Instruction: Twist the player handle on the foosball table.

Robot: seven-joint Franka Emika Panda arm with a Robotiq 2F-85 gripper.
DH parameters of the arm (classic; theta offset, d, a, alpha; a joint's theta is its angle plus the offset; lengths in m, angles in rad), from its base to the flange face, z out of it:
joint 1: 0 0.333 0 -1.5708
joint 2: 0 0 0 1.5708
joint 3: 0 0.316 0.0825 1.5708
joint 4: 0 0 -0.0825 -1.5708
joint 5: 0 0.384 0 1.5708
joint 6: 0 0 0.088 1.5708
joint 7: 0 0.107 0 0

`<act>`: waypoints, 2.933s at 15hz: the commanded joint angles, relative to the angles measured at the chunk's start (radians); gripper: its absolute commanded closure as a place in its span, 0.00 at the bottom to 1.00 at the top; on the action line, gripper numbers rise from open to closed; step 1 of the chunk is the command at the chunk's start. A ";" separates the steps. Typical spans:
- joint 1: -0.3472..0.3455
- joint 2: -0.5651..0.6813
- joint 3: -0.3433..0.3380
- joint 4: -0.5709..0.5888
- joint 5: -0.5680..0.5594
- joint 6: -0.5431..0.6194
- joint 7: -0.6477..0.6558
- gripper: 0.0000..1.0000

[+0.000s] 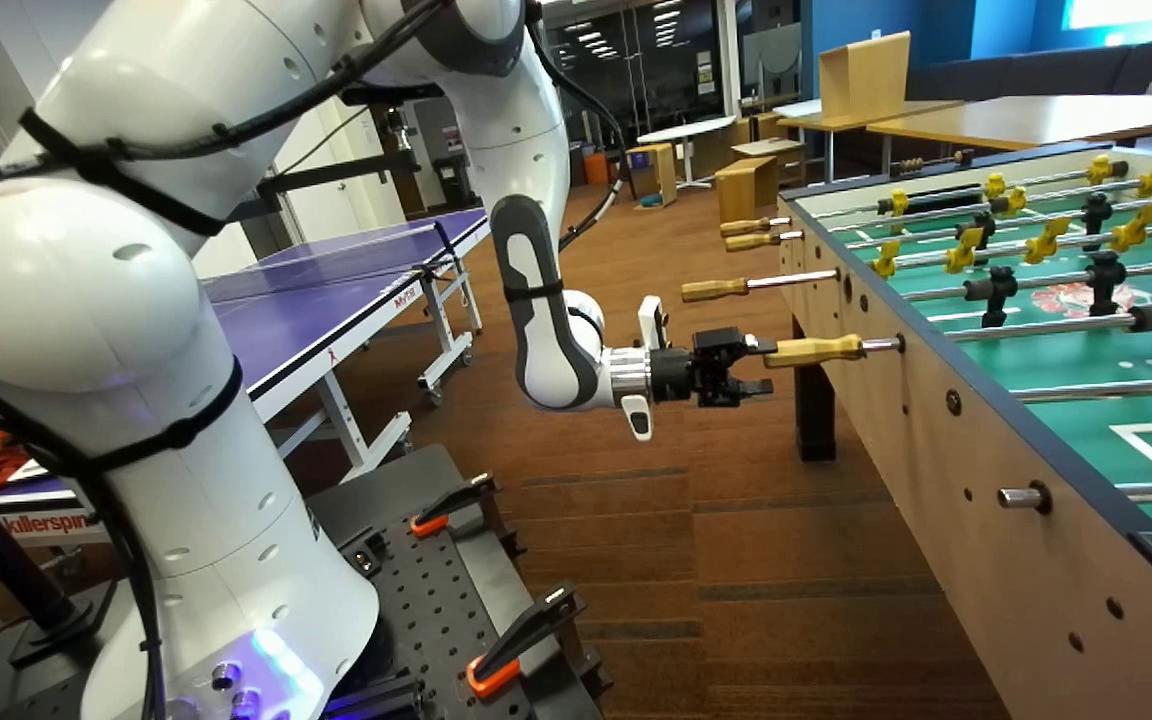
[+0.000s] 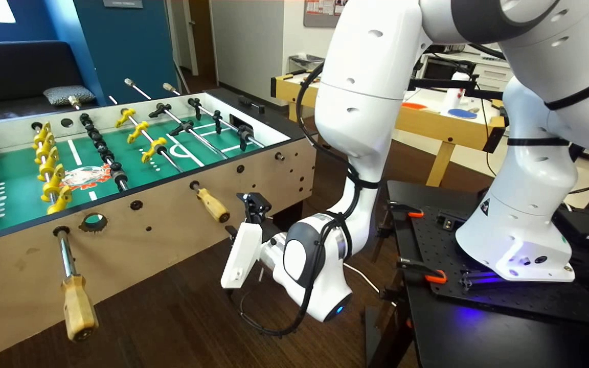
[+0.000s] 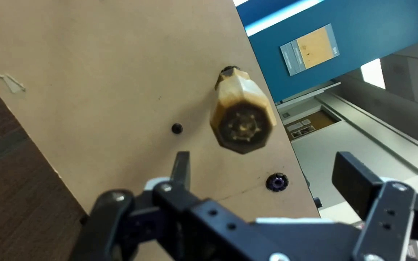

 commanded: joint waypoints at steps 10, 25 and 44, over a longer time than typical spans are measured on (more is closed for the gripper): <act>-0.011 0.044 0.012 0.124 0.045 0.010 -0.135 0.00; -0.009 0.058 0.019 0.150 0.054 0.001 -0.079 0.83; -0.040 0.097 0.041 0.201 0.102 0.015 0.686 0.83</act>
